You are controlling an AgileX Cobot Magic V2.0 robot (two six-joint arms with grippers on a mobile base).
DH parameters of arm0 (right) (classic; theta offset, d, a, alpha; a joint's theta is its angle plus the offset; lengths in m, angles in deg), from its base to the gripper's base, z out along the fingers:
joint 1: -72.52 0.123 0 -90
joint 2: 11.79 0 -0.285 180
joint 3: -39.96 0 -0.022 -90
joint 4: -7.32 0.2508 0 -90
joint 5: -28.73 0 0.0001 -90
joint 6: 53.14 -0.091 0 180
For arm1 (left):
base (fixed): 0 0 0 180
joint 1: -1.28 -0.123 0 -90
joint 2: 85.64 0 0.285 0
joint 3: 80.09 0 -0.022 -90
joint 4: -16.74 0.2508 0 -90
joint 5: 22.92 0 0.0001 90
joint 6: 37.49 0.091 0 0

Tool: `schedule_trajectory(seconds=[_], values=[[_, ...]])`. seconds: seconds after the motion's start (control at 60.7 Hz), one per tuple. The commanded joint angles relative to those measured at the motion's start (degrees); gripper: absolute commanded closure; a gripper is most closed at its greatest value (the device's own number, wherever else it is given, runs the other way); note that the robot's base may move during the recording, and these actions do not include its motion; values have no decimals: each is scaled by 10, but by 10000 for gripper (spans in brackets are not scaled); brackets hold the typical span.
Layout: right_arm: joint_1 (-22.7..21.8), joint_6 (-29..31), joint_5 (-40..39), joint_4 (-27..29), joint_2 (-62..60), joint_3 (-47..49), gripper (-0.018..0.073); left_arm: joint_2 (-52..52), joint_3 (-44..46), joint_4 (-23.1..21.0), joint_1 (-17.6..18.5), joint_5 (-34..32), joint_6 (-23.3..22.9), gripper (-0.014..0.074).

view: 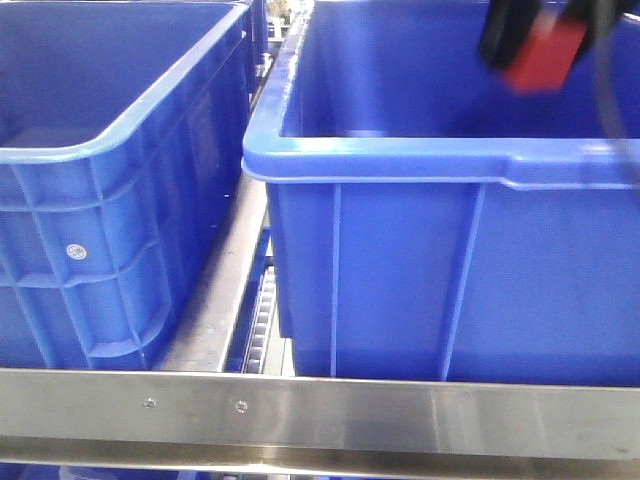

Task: Pick red cube and place on left shelf
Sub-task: 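Lower the red cube with the right gripper into the blue crate, then open the right gripper to release the cube and raise it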

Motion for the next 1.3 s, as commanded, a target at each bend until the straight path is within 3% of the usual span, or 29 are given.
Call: schedule_trajectory(seconds=[0.0,0.296,0.741,0.84,1.12,1.284], values=[[-15,-3,-21,-10,29,39,335,9,-13,-3,-1,-50,0,495],[-21,-3,-67,-13,122,53,335,9,-13,-3,-1,-50,0,495],[-21,-3,-70,-14,180,53,328,9,-13,-3,-1,-50,0,495],[-21,-3,-70,-14,180,54,266,9,-13,-3,-1,-50,0,495],[-21,-3,-47,-14,180,68,-51,9,-13,-3,-1,-50,0,495],[-21,-3,-21,-14,175,94,-57,9,-13,-3,-1,-50,0,495]])
